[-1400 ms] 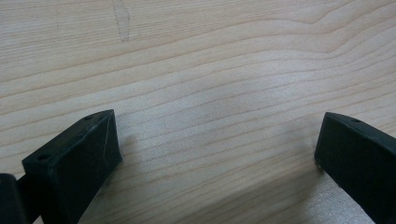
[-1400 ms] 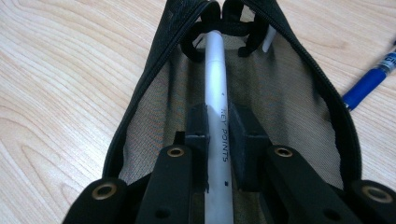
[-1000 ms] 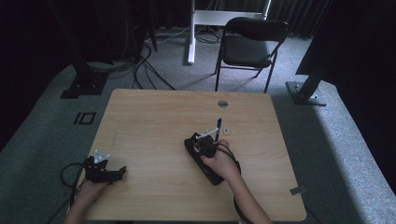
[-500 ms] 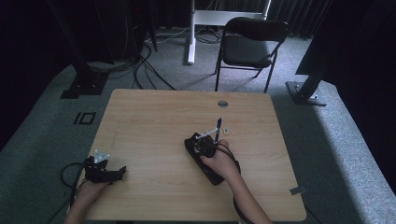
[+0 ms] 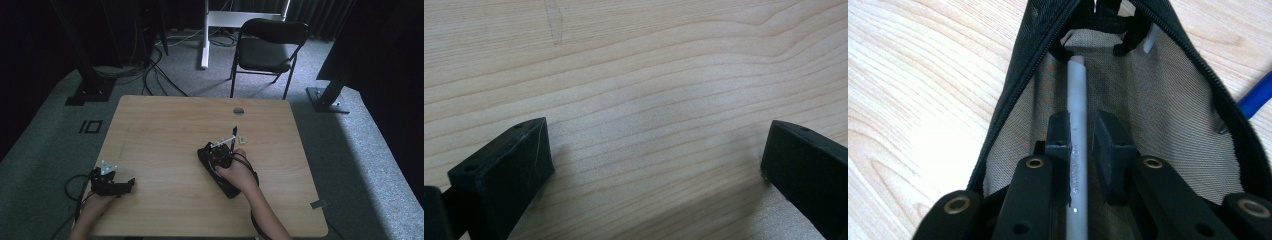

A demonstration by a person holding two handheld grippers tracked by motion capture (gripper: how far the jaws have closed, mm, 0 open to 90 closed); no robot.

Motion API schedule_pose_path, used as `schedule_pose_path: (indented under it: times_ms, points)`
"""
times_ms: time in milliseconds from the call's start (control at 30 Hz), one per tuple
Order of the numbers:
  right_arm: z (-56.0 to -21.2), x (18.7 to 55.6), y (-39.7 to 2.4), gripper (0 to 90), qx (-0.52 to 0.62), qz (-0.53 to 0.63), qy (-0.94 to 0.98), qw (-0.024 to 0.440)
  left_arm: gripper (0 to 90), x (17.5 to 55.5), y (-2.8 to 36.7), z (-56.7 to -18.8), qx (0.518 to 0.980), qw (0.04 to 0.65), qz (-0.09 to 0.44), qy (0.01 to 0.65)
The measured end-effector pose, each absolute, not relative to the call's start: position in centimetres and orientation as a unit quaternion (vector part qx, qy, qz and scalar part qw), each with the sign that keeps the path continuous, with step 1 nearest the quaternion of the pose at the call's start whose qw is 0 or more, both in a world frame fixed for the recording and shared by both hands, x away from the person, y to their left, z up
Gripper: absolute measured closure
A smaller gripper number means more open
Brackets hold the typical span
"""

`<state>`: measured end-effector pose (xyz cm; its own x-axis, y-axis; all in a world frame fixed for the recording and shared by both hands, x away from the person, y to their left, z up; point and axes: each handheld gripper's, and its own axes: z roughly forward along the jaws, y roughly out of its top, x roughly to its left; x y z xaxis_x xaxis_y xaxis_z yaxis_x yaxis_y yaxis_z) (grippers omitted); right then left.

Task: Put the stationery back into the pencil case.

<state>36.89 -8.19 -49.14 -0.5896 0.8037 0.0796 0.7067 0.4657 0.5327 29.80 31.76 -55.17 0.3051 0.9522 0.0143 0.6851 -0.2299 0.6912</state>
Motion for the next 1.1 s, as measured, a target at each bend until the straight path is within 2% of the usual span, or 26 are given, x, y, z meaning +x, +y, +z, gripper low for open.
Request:
schedule_pose_path:
  times_ms: [1100]
  points:
    - [-44.6,36.5,-10.9,73.3,0.422,0.376,0.814,0.131,0.3,29.8,31.8,-55.2,0.750,0.298,0.225,0.545]
